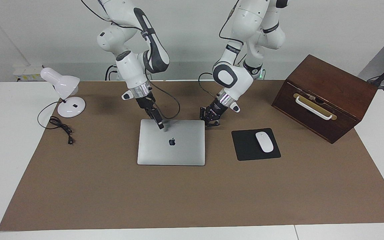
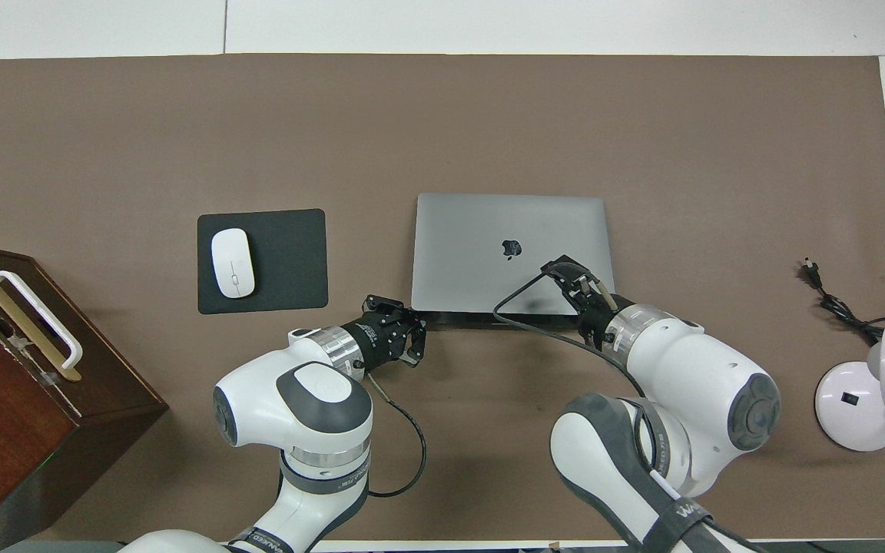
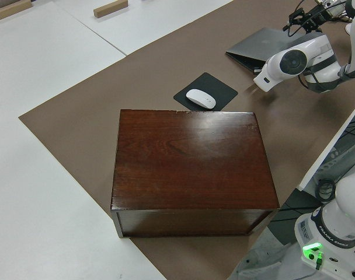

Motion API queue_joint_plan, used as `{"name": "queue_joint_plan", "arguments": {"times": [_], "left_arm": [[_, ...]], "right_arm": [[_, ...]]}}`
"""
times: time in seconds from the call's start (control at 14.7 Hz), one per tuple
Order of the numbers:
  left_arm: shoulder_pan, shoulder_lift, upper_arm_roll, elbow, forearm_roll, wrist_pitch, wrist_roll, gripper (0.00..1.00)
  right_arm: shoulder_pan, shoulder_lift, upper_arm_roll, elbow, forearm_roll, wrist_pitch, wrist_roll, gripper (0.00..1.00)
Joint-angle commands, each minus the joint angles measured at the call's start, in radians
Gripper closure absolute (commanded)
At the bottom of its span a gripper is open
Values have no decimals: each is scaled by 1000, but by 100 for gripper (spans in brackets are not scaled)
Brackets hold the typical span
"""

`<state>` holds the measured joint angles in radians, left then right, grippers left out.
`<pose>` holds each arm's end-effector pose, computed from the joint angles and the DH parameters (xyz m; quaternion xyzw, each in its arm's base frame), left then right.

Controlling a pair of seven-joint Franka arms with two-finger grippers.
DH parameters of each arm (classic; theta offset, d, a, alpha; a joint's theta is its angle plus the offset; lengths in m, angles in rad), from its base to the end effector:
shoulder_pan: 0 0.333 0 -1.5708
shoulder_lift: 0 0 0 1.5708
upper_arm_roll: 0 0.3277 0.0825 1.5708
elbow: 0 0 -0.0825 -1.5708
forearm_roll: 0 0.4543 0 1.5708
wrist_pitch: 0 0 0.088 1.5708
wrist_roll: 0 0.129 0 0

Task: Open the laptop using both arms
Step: 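Lift the laptop lid edge upward with the right gripper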

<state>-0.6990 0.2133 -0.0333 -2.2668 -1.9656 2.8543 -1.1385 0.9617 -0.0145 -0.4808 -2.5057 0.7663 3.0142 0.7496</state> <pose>0.4538 -0.3493 0.1992 0.3828 0.8351 -0.2477 0.3078 0.5042 0.2081 0.2692 -0.8412 0.4637 -0.1109 0.2553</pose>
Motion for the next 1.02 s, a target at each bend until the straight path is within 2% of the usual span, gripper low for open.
{"name": "queue_joint_plan", "arguments": {"times": [0.0, 0.95], "left_arm": [[-7, 43, 9, 21, -26, 19, 29, 100], [-8, 43, 9, 23, -26, 19, 36, 100]], "right_arm": [[-3, 33, -10, 48, 34, -11, -24, 0], [-3, 90, -7, 185, 73, -66, -19, 0]]}}
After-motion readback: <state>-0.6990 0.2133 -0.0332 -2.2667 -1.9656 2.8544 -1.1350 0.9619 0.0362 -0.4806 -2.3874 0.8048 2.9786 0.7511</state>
